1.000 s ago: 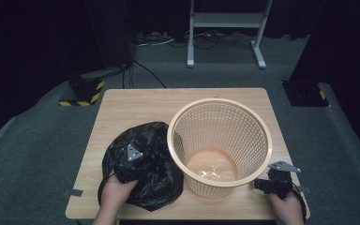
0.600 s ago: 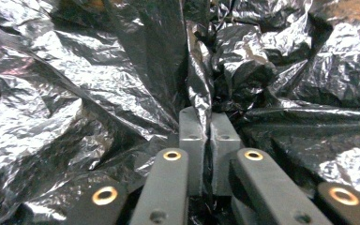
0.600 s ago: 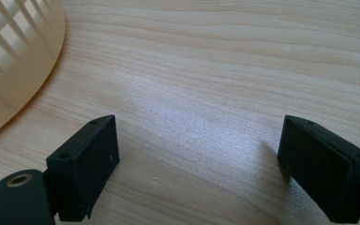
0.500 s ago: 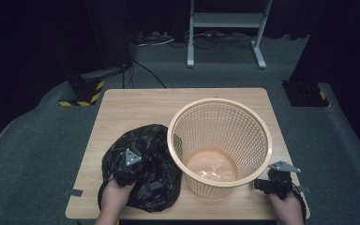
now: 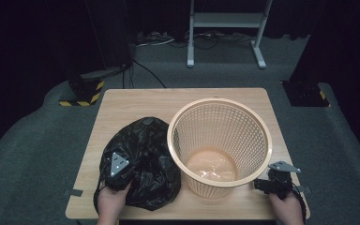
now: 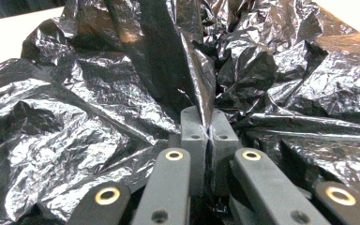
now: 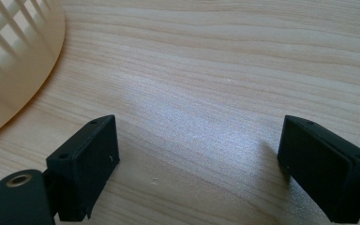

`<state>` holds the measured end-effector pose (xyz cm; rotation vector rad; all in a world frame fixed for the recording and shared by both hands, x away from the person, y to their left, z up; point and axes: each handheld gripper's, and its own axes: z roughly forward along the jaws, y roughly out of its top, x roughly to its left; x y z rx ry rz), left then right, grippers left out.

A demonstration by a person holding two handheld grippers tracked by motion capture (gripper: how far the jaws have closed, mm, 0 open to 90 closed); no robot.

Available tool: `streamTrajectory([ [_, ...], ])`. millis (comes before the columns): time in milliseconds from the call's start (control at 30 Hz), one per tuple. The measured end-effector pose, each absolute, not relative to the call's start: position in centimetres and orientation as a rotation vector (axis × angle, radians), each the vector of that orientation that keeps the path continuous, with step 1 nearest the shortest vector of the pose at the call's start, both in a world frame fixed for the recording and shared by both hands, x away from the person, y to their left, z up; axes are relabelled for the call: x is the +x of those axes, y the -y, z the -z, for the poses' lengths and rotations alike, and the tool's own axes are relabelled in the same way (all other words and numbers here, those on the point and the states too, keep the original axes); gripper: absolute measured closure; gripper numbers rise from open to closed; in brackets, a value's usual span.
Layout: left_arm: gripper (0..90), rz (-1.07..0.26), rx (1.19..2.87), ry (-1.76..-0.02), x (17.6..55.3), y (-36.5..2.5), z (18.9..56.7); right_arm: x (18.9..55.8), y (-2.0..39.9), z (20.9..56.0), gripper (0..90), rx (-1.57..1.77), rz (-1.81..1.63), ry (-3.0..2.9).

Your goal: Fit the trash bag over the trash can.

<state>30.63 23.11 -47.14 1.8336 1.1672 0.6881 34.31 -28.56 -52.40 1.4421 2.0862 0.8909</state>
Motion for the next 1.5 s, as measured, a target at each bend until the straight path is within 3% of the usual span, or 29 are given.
streamTrajectory([
  [800,87.3,-0.858,1.505,-1.086,26.7,-25.9,41.5,34.3,28.6,52.4,12.6,1.443,-0.891,-2.086],
  [1500,87.1,-0.957,1.355,-0.979,23.7,-26.2,36.8,34.3,28.6,52.4,12.6,1.442,-0.891,-2.086],
])
